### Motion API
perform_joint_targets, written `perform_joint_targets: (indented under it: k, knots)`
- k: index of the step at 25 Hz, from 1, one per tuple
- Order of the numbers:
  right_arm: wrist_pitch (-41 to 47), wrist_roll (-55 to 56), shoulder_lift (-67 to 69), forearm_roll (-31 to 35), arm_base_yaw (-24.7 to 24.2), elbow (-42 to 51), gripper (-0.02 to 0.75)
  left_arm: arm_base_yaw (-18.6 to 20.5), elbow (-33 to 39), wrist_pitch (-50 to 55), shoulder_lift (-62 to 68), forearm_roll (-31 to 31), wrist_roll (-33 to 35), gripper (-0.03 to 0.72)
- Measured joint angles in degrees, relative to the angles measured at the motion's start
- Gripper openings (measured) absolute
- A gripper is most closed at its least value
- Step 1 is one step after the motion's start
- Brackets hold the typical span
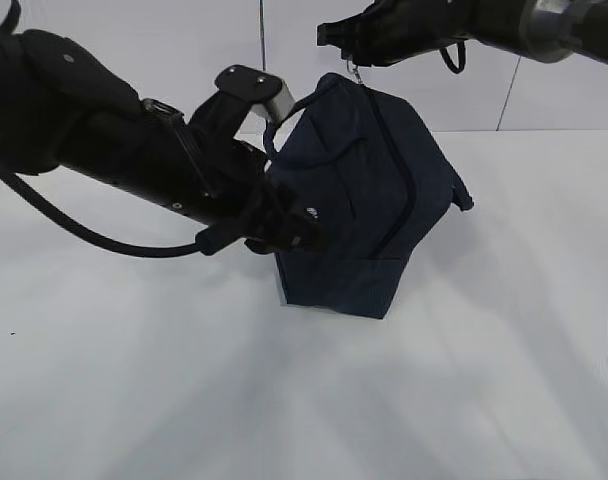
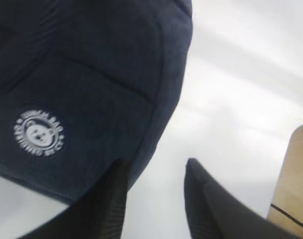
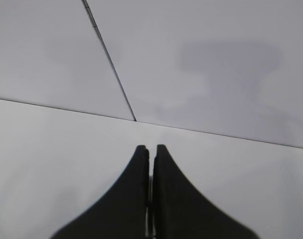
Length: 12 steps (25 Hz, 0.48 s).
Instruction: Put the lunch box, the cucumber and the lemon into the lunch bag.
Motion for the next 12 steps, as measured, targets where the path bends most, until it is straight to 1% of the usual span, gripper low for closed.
perform_joint_targets:
  k: [2, 7, 9, 12]
  knots:
    - [0.0, 0.0, 0.0, 0.0, -0.1, 0.0, 0.000, 0.8, 0.0, 0.4, -1.3, 1.1, -2.7, 0.304]
    - [0.2, 0.0, 0.0, 0.1, -0.1, 0.0, 0.000, 3.5, -1.6, 0.8, -3.8, 1.9, -8.6, 0.316]
    - [0.2, 0.0, 0.0, 0.1, -0.1, 0.0, 0.000, 3.7, -3.6, 1.1, -3.9, 1.6, -9.7, 0.319]
    - [0.2, 0.0, 0.0, 0.1, -0.1, 0.0, 0.000, 3.7, -7.3, 0.7, -3.9, -0.9, -10.0, 0.322]
